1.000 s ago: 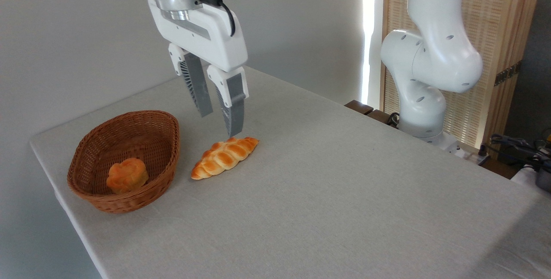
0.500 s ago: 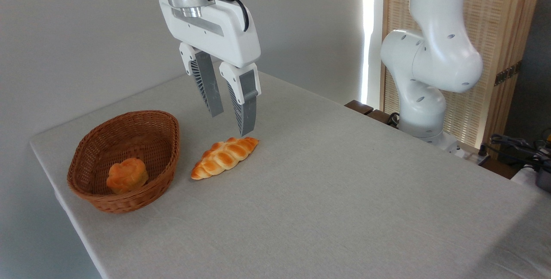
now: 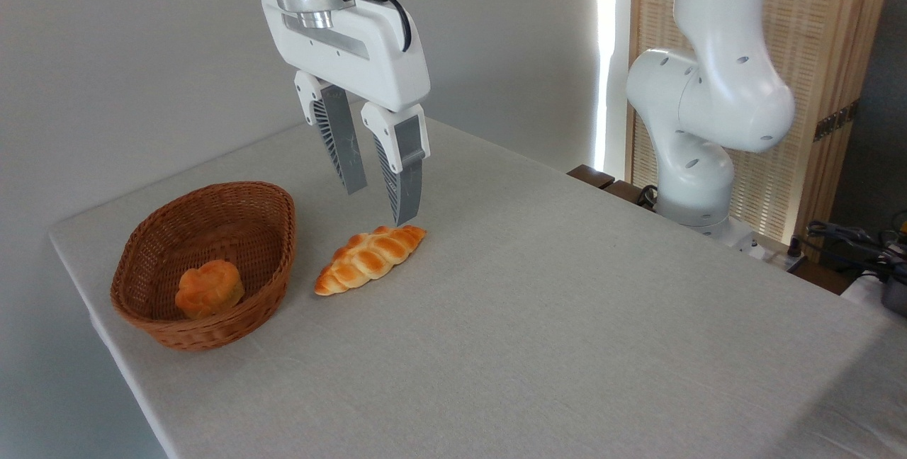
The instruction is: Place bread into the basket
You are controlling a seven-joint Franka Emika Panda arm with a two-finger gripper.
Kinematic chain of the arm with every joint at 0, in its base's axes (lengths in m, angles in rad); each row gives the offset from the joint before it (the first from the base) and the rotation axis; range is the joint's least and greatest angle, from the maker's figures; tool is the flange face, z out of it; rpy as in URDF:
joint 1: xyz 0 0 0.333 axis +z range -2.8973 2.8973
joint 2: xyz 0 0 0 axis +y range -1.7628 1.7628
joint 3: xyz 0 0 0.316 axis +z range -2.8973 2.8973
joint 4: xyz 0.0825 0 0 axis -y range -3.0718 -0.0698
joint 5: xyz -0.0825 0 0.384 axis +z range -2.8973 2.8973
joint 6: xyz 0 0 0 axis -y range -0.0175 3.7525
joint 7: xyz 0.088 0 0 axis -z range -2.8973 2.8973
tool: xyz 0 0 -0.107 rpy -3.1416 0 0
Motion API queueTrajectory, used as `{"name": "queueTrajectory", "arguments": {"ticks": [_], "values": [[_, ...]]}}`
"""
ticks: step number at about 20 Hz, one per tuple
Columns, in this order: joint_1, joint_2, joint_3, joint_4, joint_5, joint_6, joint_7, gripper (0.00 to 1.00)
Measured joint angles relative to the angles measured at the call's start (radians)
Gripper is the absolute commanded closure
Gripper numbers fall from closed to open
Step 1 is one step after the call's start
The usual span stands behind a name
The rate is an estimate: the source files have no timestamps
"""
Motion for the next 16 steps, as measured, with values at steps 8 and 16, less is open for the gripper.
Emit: {"name": "queueTrajectory", "arguments": {"ticks": [8,16], "values": [[0.029,-0.001,-0.020,0.000,0.000,0.019,0.000,0.00],[0.065,-0.001,-0.059,0.000,0.000,0.023,0.000,0.00]]}}
